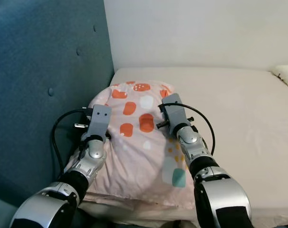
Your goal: Clean up the room
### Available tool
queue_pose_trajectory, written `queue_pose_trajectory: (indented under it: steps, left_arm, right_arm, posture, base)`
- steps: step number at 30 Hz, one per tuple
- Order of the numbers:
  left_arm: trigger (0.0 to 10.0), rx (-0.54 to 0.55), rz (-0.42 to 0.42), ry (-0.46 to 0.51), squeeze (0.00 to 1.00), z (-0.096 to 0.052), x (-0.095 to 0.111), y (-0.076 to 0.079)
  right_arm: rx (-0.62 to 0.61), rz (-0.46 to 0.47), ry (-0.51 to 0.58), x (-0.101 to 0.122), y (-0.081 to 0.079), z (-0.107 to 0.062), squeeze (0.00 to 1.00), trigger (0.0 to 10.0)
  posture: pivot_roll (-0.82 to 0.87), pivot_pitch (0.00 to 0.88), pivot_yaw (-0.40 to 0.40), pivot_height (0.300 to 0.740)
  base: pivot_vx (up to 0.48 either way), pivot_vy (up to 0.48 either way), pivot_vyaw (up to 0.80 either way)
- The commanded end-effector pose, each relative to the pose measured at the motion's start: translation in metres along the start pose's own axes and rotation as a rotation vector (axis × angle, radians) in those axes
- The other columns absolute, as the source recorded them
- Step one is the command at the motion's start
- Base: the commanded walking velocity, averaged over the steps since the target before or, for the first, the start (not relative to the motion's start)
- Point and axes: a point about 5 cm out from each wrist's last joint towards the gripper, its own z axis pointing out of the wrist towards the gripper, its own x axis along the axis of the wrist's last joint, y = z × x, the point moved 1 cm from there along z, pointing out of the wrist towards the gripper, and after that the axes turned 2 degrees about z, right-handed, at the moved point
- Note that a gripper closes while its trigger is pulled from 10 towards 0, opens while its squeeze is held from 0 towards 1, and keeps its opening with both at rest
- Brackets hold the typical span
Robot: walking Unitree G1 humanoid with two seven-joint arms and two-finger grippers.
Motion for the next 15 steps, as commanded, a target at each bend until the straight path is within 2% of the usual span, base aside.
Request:
queue_pose_trajectory:
  steps: [1,15]
  left_arm:
    - [10.0,0.029,-0.021,-0.003,0.0,0.0018,-0.0009,-0.0051]
    - [10.0,-0.021,-0.018,0.007,0.0,0.0005,0.0002,0.0]
  right_arm:
    - [-0.001,-0.012,-0.014,-0.0066,0.0016,-0.0028,0.0,10.0]
    - [-0.012,0.012,-0.03,-0.012,0.0048,-0.0052,0.0,10.0]
  posture:
    - [0.16,0.426,-0.019,0.582]
    - [0.17,0.426,-0.016,0.582]
  base:
    - [0.0,0.0,0.0]
    - [0.0,0.0,0.0]
